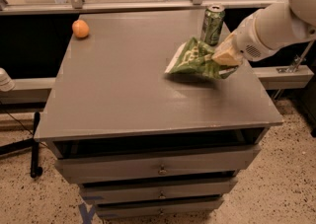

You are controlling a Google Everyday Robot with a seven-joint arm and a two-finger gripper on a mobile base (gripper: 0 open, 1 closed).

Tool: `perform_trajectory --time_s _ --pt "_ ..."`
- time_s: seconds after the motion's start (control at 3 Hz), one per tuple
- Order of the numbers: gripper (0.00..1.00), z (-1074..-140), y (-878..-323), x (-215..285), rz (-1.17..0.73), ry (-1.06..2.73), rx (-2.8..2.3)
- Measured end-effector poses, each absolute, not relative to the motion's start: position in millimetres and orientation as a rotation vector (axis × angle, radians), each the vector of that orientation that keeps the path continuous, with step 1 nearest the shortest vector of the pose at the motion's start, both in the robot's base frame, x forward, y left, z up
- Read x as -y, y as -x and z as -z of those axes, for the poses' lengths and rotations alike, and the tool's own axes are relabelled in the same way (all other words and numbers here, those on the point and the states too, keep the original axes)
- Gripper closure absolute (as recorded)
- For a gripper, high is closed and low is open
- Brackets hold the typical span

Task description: Move green jalapeno chip bag near green can

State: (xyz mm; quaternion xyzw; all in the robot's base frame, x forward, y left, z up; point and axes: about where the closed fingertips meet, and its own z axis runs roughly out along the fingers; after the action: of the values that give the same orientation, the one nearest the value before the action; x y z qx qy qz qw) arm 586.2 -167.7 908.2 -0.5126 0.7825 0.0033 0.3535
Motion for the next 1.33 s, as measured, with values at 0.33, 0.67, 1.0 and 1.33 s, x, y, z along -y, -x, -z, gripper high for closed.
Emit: perform_trajectory --time_s 0.33,0.67,1.0,1.33 --pt "1.0 -895 -609 199 0.028 1.316 -2.056" --pt "1.0 -880 -627 210 0.011 1.364 -2.053" --pt "1.0 -869 -643 209 -0.021 1.436 -2.029" --pt "0.82 -863 -656 200 -0.054 1.498 -2.001"
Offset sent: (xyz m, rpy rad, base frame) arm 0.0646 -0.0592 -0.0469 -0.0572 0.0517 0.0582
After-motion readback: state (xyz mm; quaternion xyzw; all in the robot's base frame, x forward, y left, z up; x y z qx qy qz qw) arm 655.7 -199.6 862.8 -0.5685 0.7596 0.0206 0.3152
